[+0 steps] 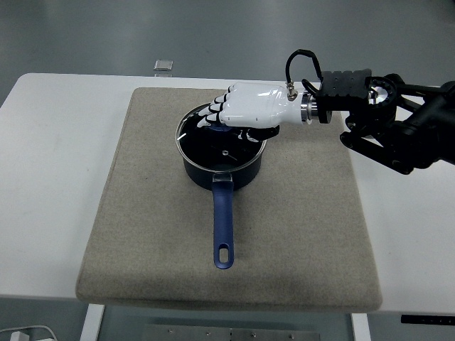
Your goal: Lift the pot lid and place it to the right of the pot.
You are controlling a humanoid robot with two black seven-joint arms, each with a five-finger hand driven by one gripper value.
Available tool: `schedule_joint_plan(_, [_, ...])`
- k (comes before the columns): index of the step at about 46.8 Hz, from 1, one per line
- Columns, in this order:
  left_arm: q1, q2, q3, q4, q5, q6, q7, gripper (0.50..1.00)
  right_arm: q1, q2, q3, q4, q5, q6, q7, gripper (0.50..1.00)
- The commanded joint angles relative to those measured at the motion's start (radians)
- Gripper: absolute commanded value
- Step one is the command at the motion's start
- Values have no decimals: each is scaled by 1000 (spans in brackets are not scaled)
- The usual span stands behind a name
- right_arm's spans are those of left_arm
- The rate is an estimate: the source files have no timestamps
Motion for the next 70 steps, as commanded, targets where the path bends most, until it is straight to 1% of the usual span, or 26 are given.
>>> schedule_joint_plan(1, [0,0,0,0,0,0,0,1000,2,-3,1,-2,1,-3,0,500])
schedule_joint_plan(20, [0,0,0,0,0,0,0,1000,31,-1,1,-5,1,1,0,500])
schedule_joint_plan(38, [0,0,0,0,0,0,0,1000,34,-3,1,-6,1,1,0,500])
schedule_joint_plan(43, [0,0,0,0,0,0,0,1000,54,-1,0,-6,1,4,0,500])
schedule_joint_plan(61, [0,0,-1,0,0,0,0,1000,80,-9,1,-11,4,15,0,500])
schedule_joint_plan(66, [0,0,0,0,0,0,0,1000,99,-10,-2,-26,40,17,0,500])
schedule_joint_plan(70, [0,0,0,0,0,0,0,1000,106,-12,-2,-48,70,35,0,500])
